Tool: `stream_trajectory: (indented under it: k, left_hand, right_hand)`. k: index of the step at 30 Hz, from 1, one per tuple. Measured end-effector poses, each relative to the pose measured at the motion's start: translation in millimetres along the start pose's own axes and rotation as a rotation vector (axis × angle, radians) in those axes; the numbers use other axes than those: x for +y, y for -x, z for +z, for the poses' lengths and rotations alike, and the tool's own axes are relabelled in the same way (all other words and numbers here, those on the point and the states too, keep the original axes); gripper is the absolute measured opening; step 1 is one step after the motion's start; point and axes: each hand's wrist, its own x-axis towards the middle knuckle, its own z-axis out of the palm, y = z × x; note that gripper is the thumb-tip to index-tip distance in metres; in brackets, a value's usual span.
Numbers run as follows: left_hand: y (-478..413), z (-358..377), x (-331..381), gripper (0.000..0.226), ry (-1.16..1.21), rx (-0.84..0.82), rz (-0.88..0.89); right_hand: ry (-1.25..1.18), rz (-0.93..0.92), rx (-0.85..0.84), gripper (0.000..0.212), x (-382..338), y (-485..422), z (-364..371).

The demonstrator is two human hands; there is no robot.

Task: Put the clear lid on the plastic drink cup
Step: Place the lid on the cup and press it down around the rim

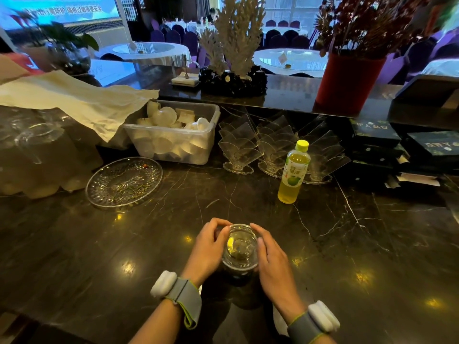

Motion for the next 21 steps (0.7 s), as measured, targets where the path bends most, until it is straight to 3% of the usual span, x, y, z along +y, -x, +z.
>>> stream_trajectory:
  k: [7,15,21]
  left_hand:
    - [3.1,-17.5,9.3,0.015,-0.006,-0.259,-0.158]
    - [-16.9,0.7,15.3,0.010,0.164,-0.075,-0.184]
    - [-58.0,18.0,37.2,0.011,0.166,0.038,-0.184]
  right_hand:
    - [-0.161,0.095,0.015,0.022,0.4,-8.3,-6.3]
    - [-0.302,0.229,0.089,0.025,5.9,-16.9,-28.7]
    - [-0.352,0.262,0.139,0.025,21.0,-8.9,-53.7]
